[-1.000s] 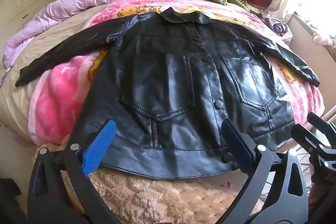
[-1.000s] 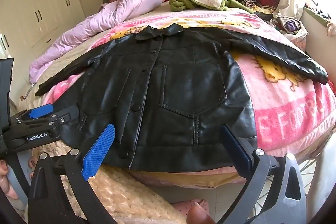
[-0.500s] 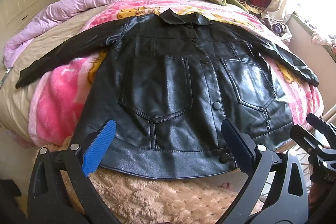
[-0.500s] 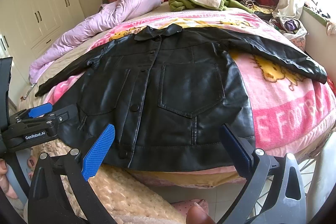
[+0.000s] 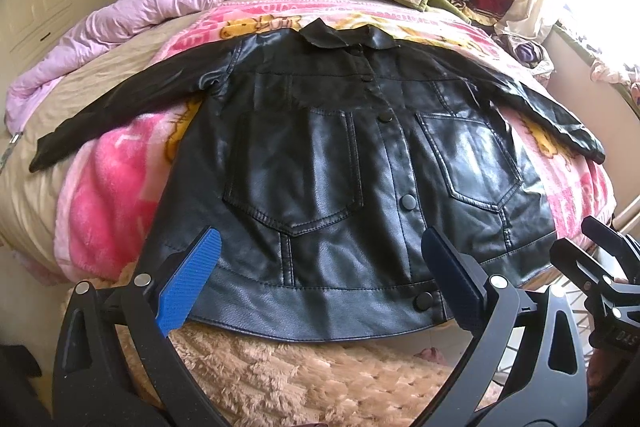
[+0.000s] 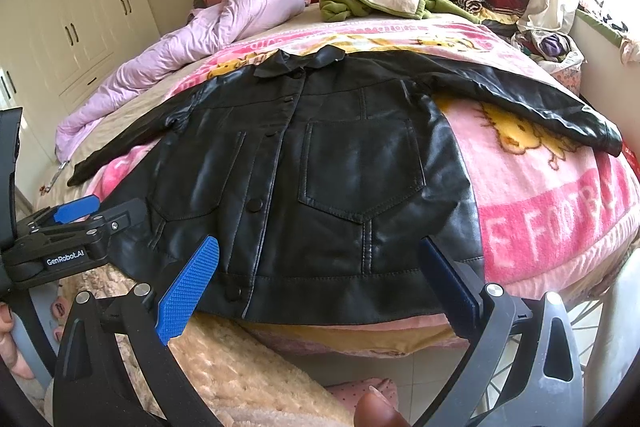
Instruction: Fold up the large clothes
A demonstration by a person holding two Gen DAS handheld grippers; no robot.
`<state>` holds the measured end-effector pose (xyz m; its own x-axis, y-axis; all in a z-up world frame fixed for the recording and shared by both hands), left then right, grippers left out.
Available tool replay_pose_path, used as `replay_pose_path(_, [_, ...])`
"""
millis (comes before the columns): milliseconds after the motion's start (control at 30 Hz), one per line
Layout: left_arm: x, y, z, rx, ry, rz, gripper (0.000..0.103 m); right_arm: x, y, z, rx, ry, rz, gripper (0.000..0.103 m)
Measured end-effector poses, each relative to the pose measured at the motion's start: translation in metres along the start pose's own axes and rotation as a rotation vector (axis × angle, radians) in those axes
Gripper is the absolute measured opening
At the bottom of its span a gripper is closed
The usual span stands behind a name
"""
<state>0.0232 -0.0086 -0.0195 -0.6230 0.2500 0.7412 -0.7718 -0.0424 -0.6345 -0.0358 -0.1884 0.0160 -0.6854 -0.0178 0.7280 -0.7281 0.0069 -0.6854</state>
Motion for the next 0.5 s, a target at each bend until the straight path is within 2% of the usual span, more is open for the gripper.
replay_pose_path(500, [0.0014, -0.0001, 0.0039, -0.007, 0.000, 0.003, 0.094, 0.0020, 0.0009, 0.0009, 0.002, -0.002, 0.002, 0.099])
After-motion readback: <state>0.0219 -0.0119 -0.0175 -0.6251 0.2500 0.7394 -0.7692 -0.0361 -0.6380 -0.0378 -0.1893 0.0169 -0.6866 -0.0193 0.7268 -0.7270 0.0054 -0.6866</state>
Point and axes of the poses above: each gripper's, at about its wrist camera, not at the fingertips, and x roughly against the way its jaws point, z to its right, y to its underside, the point moved 5 cm from there along -x, roughly the way its jaws point, and after that the axes turned 12 degrees about y, right-handed, at the moved point
